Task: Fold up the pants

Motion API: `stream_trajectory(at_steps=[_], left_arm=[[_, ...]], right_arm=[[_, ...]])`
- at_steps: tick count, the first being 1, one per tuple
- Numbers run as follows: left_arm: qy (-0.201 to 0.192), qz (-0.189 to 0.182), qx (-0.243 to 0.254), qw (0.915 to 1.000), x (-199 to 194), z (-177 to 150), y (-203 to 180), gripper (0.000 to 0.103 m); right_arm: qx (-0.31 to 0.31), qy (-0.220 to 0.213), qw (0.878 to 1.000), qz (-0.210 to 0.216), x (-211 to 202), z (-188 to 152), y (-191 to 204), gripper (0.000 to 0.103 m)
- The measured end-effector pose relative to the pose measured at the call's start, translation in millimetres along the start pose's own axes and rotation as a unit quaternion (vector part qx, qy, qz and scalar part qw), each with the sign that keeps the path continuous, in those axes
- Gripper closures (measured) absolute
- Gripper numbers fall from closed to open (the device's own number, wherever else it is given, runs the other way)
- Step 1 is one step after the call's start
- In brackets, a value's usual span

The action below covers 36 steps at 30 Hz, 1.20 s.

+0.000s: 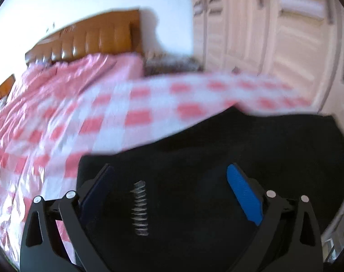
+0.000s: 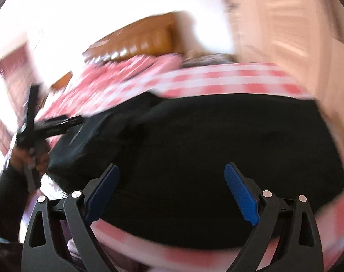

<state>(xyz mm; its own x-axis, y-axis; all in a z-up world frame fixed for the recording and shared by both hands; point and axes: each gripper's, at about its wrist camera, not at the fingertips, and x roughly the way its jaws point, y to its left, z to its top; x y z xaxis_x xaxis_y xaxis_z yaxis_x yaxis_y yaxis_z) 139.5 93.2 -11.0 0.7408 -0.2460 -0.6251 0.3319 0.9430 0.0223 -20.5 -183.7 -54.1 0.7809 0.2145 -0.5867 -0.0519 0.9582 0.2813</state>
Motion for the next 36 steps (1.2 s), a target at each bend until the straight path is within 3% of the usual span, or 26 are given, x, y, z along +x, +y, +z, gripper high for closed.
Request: stream_trajectory(at_steps=[2, 5, 9, 13, 21, 24, 27, 30, 35, 36], left_arm=[[-0.019, -0.025, 0.013, 0.9994, -14.6, 1.4, -26.6, 0.002], [-0.005, -0.064, 0.061, 0.9961, -14.3, -6.7, -73.9, 0.002], [0.023, -0.060, 0.104, 0.9925, 7.2, -24.5, -111.1, 0.002], [0.066, -0.047, 0.107, 0.9909, 35.4, -38.0, -112.2, 0.002], [0.081, -0.056, 0.091, 0.9909, 39.8, -42.5, -107.9, 0.001], [0.082, -0.057, 0.089, 0.9910, 38.2, -43.3, -107.0, 0.001], [0.082, -0.060, 0.088, 0.9908, 39.0, -41.8, -105.9, 0.001], [0.081, -0.062, 0.088, 0.9909, 40.5, -40.8, -105.8, 0.001], [0.084, -0.065, 0.087, 0.9906, 40.1, -41.0, -105.9, 0.001], [0.085, -0.064, 0.087, 0.9905, 39.8, -41.0, -105.9, 0.001]], right_arm=[[0.043, -0.009, 0.999, -0.019, -23.4, -7.9, -28.0, 0.012], [0.111, 0.002, 0.993, -0.038, -43.8, -26.6, -65.6, 0.012], [0.153, 0.028, 0.987, -0.050, -42.2, -46.4, -95.0, 0.012], [0.181, 0.037, 0.982, -0.027, -26.4, -44.1, -109.0, 0.009], [0.170, 0.074, 0.982, -0.045, 4.3, -18.1, -104.4, 0.004], [0.161, 0.086, 0.980, -0.073, 14.7, -13.1, -98.7, 0.004], [0.131, 0.108, 0.984, -0.053, 19.3, -15.1, -87.8, 0.004], [0.120, 0.106, 0.985, -0.058, 17.1, -20.2, -84.0, 0.004], [0.183, 0.067, 0.979, -0.056, 28.9, -5.7, -99.9, 0.004], [0.185, 0.063, 0.978, -0.066, 32.5, -3.3, -98.4, 0.009]])
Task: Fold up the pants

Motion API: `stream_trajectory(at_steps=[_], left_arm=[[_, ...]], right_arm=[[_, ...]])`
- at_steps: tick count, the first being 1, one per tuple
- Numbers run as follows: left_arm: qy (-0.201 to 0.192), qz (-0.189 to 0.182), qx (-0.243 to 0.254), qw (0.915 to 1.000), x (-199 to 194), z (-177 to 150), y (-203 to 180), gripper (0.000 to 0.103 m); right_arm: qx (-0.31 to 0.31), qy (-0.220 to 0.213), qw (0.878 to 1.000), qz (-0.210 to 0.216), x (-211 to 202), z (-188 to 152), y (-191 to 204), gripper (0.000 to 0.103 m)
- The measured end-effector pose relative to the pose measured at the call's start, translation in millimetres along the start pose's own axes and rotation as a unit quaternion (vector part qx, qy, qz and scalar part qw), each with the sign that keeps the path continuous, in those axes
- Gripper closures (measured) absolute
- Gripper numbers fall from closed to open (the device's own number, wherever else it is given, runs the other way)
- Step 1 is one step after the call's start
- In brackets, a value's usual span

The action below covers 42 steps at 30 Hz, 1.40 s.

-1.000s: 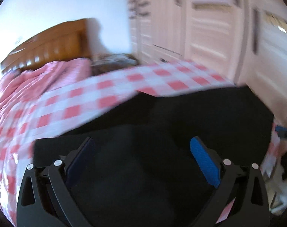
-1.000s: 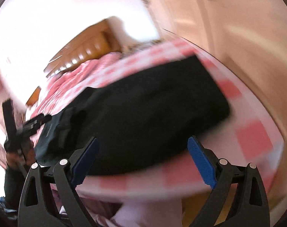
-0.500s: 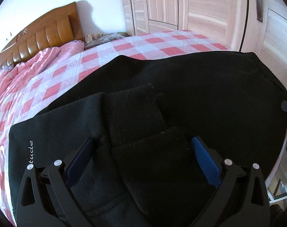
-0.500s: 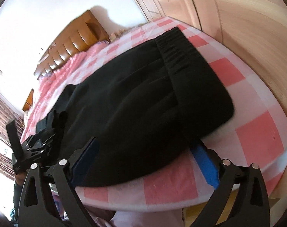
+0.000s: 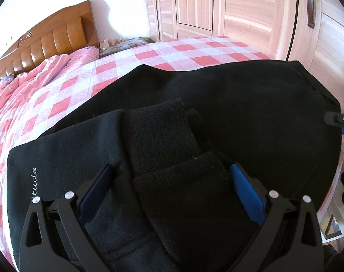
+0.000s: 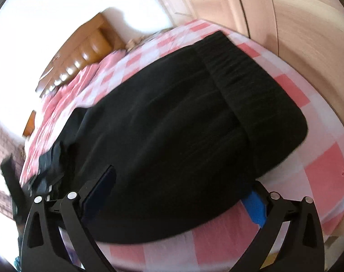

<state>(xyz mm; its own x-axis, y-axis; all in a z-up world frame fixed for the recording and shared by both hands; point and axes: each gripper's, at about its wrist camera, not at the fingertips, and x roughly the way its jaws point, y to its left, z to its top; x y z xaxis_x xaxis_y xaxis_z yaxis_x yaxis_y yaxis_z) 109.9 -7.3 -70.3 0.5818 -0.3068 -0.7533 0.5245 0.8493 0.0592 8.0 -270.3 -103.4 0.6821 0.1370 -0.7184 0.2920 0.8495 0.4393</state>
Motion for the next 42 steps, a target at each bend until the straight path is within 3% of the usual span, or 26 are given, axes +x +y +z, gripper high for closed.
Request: stream_trajectory(at_steps=[1, 3, 5, 10, 14, 17, 19, 21, 23, 26, 28, 29, 33, 37, 38, 40, 41, 42], left_arm=[[0.001, 0.000, 0.000, 1.0000, -0.1, -0.1, 0.0, 0.001], [0.003, -0.001, 0.001, 1.0000, -0.1, 0.1, -0.3, 0.001], [0.010, 0.000, 0.002, 0.9999, 0.1, 2.3, -1.4, 0.002], [0.026, -0.053, -0.027, 0.9979, -18.7, 34.8, -3.5, 0.002], [0.046, -0.120, 0.004, 0.9917, -29.7, 102.1, -48.3, 0.002], [0.088, -0.164, 0.074, 0.9797, -25.9, 157.9, -121.7, 0.002], [0.131, -0.192, 0.133, 0.9634, -17.6, 187.6, -178.8, 0.002], [0.166, -0.194, 0.182, 0.9497, -7.5, 204.7, -227.1, 0.002], [0.214, -0.166, 0.237, 0.9329, 10.0, 212.6, -276.5, 0.002], [0.268, -0.139, 0.287, 0.9090, 29.7, 206.3, -317.5, 0.002], [0.301, -0.089, 0.321, 0.8933, 48.7, 199.0, -339.4, 0.002], [0.309, -0.065, 0.331, 0.8893, 54.9, 195.0, -341.9, 0.002], [0.350, 0.030, 0.391, 0.8509, 84.2, 174.1, -353.4, 0.002], [0.352, 0.123, 0.446, 0.8135, 106.3, 155.5, -354.0, 0.002], [0.353, 0.135, 0.449, 0.8101, 109.6, 154.2, -352.1, 0.006], [0.354, 0.132, 0.441, 0.8138, 111.9, 152.8, -346.3, 0.053], [0.342, 0.133, 0.451, 0.8137, 109.0, 152.9, -344.5, 0.071], [0.333, 0.125, 0.456, 0.8158, 104.6, 154.6, -342.1, 0.074]], right_arm=[[-0.003, -0.008, 1.000, -0.011, 1.0, -0.8, 2.7, 0.017], [-0.004, -0.030, 0.999, -0.027, -2.2, -7.0, 1.2, 0.055], [0.029, -0.044, 0.998, 0.031, -5.2, -11.4, -13.8, 0.069], [-0.011, -0.114, 0.993, 0.025, -20.6, -20.0, -4.5, 0.074], [-0.069, -0.156, 0.985, -0.009, -29.3, -25.4, 14.2, 0.075], [-0.097, -0.169, 0.980, -0.036, -28.1, -26.5, 20.9, 0.075], [-0.113, -0.176, 0.976, -0.054, -26.6, -27.8, 26.9, 0.075], [-0.124, -0.183, 0.973, -0.067, -25.4, -28.6, 33.4, 0.075], [-0.140, -0.188, 0.969, -0.081, -26.3, -30.0, 35.5, 0.075], [-0.159, -0.192, 0.964, -0.096, -23.4, -32.1, 42.7, 0.075], [-0.173, -0.196, 0.959, -0.107, -21.3, -32.0, 48.7, 0.075], [-0.182, -0.199, 0.956, -0.113, -21.2, -32.6, 51.7, 0.075], [-0.212, -0.208, 0.946, -0.129, -20.7, -33.3, 63.5, 0.075], [-0.220, -0.212, 0.943, -0.135, -19.3, -33.5, 70.7, 0.075], [-0.220, -0.212, 0.943, -0.134, -19.2, -33.9, 71.4, 0.075], [-0.222, -0.211, 0.943, -0.133, -20.0, -34.6, 71.6, 0.075], [-0.217, -0.207, 0.945, -0.128, -20.4, -34.0, 70.5, 0.073], [-0.210, -0.204, 0.948, -0.124, -20.3, -33.2, 68.5, 0.069]])
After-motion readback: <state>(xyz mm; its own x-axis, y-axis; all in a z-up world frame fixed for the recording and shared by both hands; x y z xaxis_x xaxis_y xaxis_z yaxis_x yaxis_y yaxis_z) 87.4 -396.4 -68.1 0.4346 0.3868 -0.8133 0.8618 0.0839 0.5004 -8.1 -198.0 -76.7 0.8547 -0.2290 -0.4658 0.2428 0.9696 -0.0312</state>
